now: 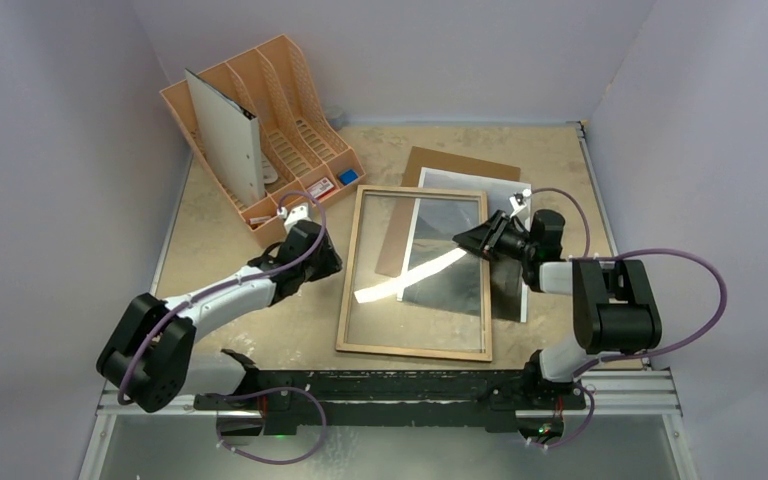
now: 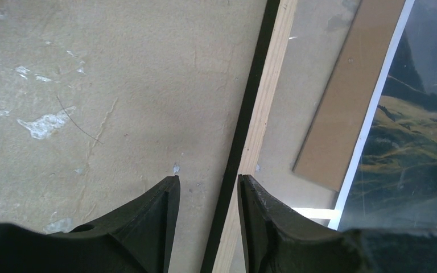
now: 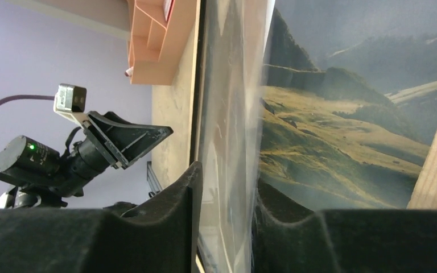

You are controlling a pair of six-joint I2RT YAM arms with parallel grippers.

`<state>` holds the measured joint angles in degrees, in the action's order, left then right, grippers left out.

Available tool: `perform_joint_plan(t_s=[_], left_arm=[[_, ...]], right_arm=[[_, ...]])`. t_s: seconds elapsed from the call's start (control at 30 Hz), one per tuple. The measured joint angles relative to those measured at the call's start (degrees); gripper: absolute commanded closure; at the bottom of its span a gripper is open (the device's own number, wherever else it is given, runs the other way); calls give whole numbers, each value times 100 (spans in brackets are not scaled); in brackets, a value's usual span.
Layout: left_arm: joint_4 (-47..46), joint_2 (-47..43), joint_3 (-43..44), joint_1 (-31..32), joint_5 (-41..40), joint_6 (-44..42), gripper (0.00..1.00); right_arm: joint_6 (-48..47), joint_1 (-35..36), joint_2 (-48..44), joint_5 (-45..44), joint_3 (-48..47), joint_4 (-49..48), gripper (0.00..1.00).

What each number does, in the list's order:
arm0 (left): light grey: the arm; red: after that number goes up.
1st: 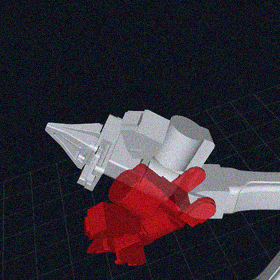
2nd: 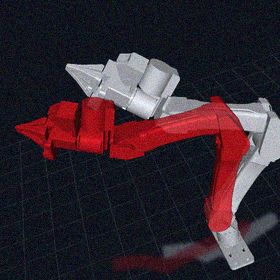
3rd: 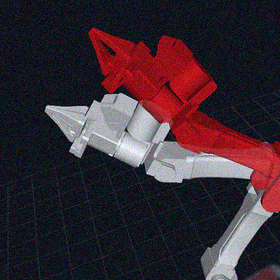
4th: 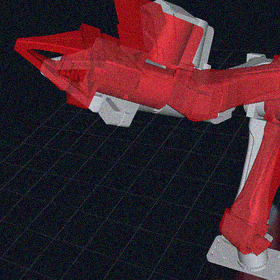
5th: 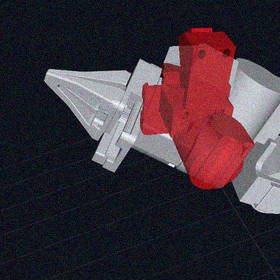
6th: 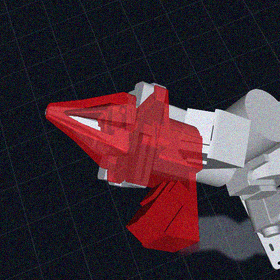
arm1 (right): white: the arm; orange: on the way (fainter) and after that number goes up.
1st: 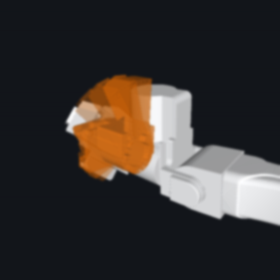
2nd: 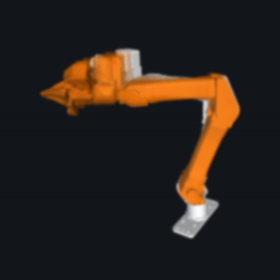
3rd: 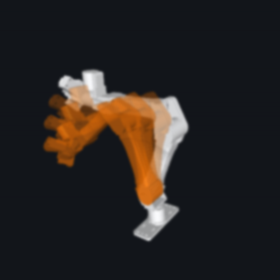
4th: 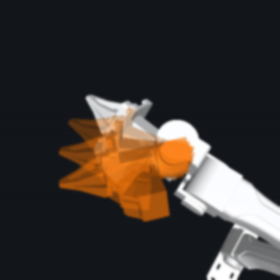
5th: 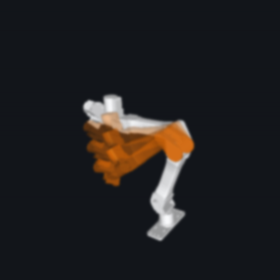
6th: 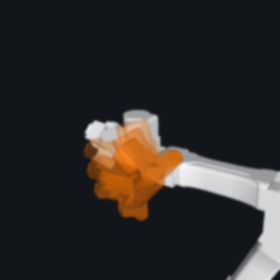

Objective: Put the photo into the frame
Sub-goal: Place the photo frame item in the photo frame.

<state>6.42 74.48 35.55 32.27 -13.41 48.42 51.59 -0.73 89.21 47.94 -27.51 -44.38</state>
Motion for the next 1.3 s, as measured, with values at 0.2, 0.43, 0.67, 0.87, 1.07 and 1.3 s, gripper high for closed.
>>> perform_joint_plan(t_s=[0.2, 0.43, 0.67, 0.87, 1.07, 1.3], left_arm=[[-157, 96, -46, 0, 219, -20, 56], [-289, 240, -52, 0, 431, -103, 55], [-507, 448, -55, 0, 702, -234, 51], [-605, 745, -35, 0, 896, -422, 50], [-680, 929, 35, 0, 1029, -553, 54], [-662, 1176, 223, 0, 1023, -625, 68]], right_arm=[[-72, -2, 133, 68, 24, -26, 77], [-68, -2, 496, 94, 24, -96, 81], [-90, -2, 686, 33, 7, -42, 81], [-166, -2, 848, -101, -94, 214, 81], [-221, 31, 894, -210, -181, 363, 80], [-315, 133, 896, -245, -240, 535, 79]])
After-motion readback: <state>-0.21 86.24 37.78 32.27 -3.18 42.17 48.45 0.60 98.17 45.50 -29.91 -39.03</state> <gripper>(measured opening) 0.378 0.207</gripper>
